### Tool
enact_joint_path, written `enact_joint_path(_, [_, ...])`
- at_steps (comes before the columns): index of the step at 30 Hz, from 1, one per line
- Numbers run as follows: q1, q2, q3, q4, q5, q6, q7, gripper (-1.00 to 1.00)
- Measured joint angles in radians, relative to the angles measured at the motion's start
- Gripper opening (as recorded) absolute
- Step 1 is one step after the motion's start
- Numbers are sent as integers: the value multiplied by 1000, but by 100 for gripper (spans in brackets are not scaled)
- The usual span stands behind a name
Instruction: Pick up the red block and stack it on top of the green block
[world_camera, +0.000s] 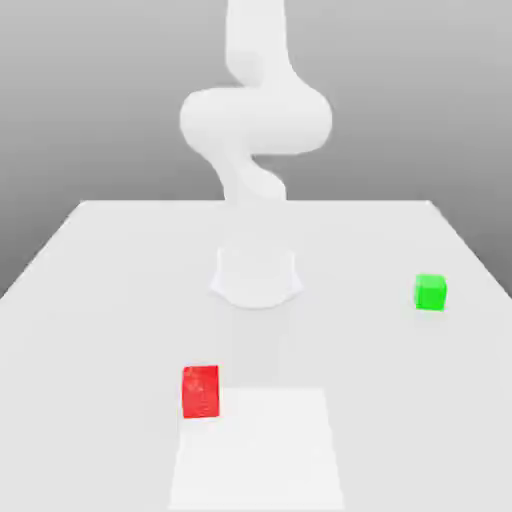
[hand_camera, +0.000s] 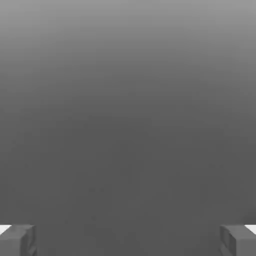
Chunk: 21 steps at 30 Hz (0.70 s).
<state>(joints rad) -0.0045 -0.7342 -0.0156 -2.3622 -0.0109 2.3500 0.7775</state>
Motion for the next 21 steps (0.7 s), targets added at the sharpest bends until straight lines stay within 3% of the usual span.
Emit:
enact_joint_path(16, [-42, 546, -149, -480, -48, 399, -209, 0])
enact_joint_path(21, [-50, 791, -138, -518, 57, 590, -318, 0])
